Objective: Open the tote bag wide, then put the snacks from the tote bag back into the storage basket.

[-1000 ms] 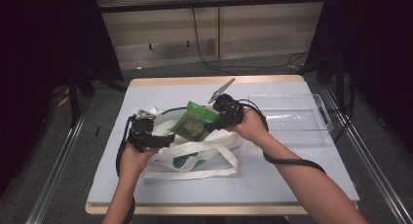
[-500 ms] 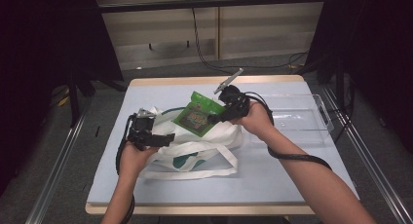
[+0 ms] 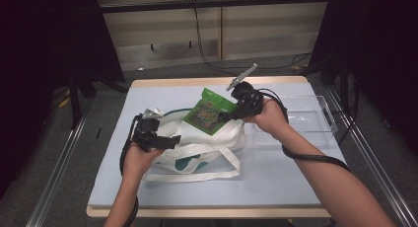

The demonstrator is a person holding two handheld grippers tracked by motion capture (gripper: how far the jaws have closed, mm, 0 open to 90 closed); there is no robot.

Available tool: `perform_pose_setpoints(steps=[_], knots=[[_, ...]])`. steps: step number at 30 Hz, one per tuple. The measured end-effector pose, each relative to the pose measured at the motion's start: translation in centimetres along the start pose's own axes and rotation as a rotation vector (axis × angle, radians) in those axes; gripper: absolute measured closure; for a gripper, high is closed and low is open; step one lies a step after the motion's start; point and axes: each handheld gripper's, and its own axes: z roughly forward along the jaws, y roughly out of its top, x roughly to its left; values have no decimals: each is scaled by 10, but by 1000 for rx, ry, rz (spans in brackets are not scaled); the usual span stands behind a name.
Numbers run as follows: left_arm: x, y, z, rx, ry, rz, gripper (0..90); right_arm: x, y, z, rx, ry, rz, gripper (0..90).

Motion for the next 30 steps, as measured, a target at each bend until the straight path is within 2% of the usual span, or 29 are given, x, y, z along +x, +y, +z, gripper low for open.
perform_pose_setpoints(steps=[2,5,14,17,25,30], knots=[[0,-1,0,8,-1,16,57,0,-1,-1,3,3,-4,750],[0,-1,-1,18,-2,12,57,0,-2,-3,4,2,-6,750],[-1,-1,-2,6,-7,9,53,-2,-3,-12,17,1,-8,750],[0,-1,-2,0,-7,-2,52,-3,-2,-16,9,6,-16,750],[-1,1,-5,8,-26,7,51,-7,-1,-31,7,3,-9,750],[0,3,-8,-4,-35,11,51,-9,-1,-39,15,4,-9,750]])
